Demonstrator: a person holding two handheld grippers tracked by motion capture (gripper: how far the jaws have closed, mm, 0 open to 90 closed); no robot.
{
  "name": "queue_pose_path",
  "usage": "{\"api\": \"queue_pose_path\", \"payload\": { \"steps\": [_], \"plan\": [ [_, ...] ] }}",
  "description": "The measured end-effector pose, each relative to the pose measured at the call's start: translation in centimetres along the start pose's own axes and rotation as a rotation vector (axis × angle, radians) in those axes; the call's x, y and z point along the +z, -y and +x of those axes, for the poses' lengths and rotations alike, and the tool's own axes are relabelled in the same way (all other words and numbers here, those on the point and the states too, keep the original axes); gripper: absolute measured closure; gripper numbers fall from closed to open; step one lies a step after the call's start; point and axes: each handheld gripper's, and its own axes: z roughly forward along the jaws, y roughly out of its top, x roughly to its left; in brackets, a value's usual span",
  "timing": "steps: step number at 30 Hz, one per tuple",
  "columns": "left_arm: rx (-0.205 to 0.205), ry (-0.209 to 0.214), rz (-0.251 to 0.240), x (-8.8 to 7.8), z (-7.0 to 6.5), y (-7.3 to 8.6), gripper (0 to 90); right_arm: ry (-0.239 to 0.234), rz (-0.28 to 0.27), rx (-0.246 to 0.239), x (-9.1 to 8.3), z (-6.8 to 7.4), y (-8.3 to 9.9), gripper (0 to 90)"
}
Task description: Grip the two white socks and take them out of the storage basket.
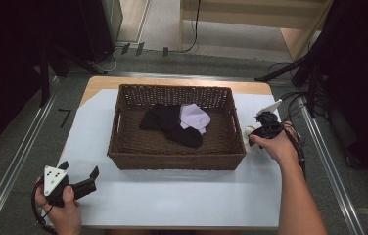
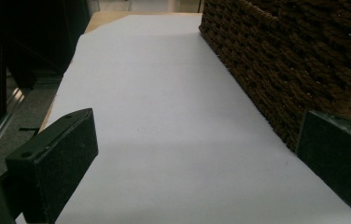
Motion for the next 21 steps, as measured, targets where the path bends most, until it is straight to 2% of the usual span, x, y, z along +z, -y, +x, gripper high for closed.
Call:
{"api": "queue_pose_path", "payload": {
  "steps": [3, 5, 7, 8, 12, 18, 21],
  "plan": [
    [-0.003, 0.000, 0.000, 0.0, 0.0, 0.0, 0.0, 0.002, -0.037, 0.000, -0.1, -0.3, 0.3, 14.7],
    [-0.005, 0.000, -0.003, 0.0, 0.0, 0.0, 0.0, -0.002, -0.086, 0.008, -0.3, -0.6, 0.7, 14.2],
    [-0.004, 0.001, -0.002, 0.0, 0.0, 0.0, 0.0, -0.028, -0.129, 0.008, -0.4, -0.8, 1.1, 14.0],
    [-0.004, 0.000, -0.002, 0.0, 0.0, 0.0, 0.0, -0.042, -0.168, 0.009, -0.5, -0.9, 1.5, 14.0],
    [-0.005, 0.002, -0.002, 0.0, 0.0, 0.0, 0.0, -0.025, -0.266, -0.003, -0.7, -1.4, 3.0, 13.7],
    [-0.004, -0.001, -0.002, 0.0, 0.0, 0.0, 0.0, -0.007, -0.350, -0.001, -0.5, -1.7, 5.4, 10.2],
    [-0.005, 0.001, -0.003, 0.0, 0.0, 0.0, 0.0, -0.036, -0.396, 0.028, -0.4, -2.1, 6.6, 6.4]
  ]
}}
